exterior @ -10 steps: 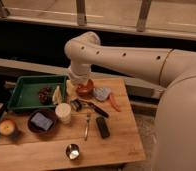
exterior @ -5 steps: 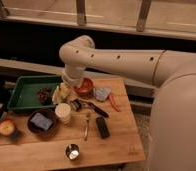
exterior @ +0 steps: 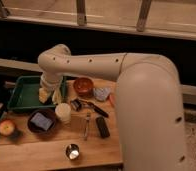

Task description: Place sponge in metal cup

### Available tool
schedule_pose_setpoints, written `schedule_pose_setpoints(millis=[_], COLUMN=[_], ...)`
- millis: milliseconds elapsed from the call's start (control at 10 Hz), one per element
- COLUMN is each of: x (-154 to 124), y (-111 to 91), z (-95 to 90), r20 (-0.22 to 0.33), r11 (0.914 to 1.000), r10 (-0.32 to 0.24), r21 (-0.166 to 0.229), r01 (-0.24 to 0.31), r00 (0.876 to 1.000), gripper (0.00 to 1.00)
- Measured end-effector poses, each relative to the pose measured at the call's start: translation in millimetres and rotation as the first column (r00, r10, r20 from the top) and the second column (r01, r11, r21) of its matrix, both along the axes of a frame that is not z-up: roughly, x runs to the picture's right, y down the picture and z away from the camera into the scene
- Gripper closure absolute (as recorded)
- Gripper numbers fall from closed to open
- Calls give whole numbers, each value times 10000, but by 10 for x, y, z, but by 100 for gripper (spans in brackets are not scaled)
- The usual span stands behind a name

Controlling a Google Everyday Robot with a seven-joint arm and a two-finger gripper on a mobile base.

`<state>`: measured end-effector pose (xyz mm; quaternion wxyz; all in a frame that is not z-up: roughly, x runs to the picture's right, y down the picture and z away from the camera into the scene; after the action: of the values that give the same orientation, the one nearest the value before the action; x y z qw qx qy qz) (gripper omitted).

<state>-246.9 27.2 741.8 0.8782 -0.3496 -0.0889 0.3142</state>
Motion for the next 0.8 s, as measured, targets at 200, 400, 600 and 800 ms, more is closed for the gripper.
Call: schedule_pose_setpoints(millis=[200,400,600,800], x=[-237,-203,-235,-300], y=[168,158,172,304], z=[-19,-4,-11,35], r20=[585,546,583,871], r11=[9986,9987,9983,9962], r10=[-495,-479,-546,-673], r21=[-148,-144,-160,-501], r01=[504,487,556,718], r00=[9971,9974,9968,9939], gripper=[38,38,38,38])
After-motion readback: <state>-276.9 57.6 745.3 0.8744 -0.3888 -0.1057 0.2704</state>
